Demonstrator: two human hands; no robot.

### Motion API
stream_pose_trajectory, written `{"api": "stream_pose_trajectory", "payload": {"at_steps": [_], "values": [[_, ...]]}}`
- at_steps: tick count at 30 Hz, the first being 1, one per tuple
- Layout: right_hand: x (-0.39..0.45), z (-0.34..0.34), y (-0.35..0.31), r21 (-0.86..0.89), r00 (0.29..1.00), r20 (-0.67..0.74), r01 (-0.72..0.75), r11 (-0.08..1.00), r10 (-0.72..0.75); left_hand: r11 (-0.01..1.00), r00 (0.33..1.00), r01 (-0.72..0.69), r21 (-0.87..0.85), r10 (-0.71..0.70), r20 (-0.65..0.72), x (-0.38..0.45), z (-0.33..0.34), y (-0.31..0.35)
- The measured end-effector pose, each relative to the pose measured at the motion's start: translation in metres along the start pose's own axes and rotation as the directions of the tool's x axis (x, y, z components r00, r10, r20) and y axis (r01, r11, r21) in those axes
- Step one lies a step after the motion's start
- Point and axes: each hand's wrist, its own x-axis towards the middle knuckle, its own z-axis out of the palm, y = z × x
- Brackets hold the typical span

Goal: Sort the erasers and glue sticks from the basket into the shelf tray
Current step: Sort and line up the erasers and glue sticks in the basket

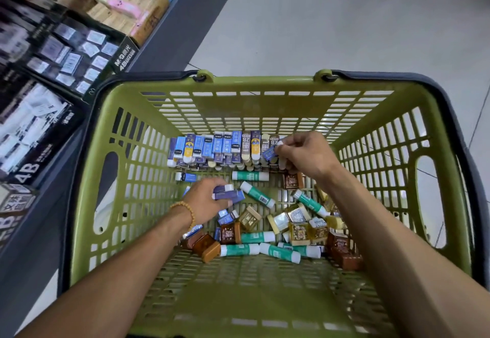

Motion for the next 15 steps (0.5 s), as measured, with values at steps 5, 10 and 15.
{"api": "stream_pose_trajectory", "payload": {"at_steps": [5, 10, 15], "values": [[0.017, 0.017, -0.004, -0.006, 0.996, -0.087, -0.001, 1.0, 0.0, 0.891, 0.994, 0.103, -0.443, -0.105, 0.022, -0.015, -0.021, 0.009], [0.023, 0.028, 0.002, 0.016, 0.978, -0.207, 0.008, 1.0, -0.005, 0.66, 0.989, 0.126, -0.741, -0.141, 0.043, -0.031, -0.027, 0.027], [0.006, 0.026, 0.0, -0.132, 0.953, -0.212, 0.192, 0.973, -0.217, 0.482, 0.992, 0.088, -0.872, -0.124, 0.032, -0.04, -0.024, 0.052]]}}
